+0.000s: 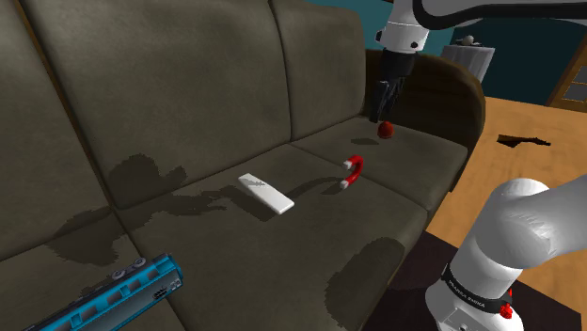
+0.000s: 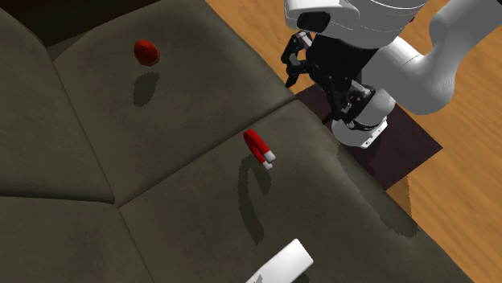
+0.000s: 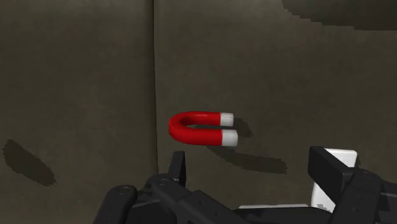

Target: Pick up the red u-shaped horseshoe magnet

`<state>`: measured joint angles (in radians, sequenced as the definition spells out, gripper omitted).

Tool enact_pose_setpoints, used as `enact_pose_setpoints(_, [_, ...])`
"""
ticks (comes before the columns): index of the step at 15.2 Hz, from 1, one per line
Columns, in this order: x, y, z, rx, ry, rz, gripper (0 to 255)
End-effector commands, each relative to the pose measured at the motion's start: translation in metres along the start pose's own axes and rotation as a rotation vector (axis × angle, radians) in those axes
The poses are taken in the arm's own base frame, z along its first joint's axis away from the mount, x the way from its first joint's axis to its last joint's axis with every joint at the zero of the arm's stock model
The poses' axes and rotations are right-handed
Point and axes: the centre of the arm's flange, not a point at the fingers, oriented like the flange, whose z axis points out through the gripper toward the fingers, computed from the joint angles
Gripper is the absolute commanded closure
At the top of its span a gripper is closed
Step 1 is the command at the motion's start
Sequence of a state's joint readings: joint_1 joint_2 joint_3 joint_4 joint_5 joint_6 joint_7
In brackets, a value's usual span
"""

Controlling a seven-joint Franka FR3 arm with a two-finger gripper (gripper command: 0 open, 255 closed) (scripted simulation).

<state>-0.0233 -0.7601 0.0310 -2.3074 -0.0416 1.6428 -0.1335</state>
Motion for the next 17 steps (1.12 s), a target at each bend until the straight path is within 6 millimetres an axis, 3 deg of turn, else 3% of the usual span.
enact_pose_setpoints(1, [0.0, 0.0, 0.0, 0.0, 0.0, 0.0, 0])
enact_pose_setpoints(8, [0.025, 0.041, 0.084, 0.068, -0.012, -0.752, 0])
enact_pose_setpoints(15, [0.068, 0.049, 0.169, 0.136, -0.024, -1.492, 0])
enact_pose_setpoints(17, [0.067, 0.048, 0.18, 0.136, -0.024, -1.492, 0])
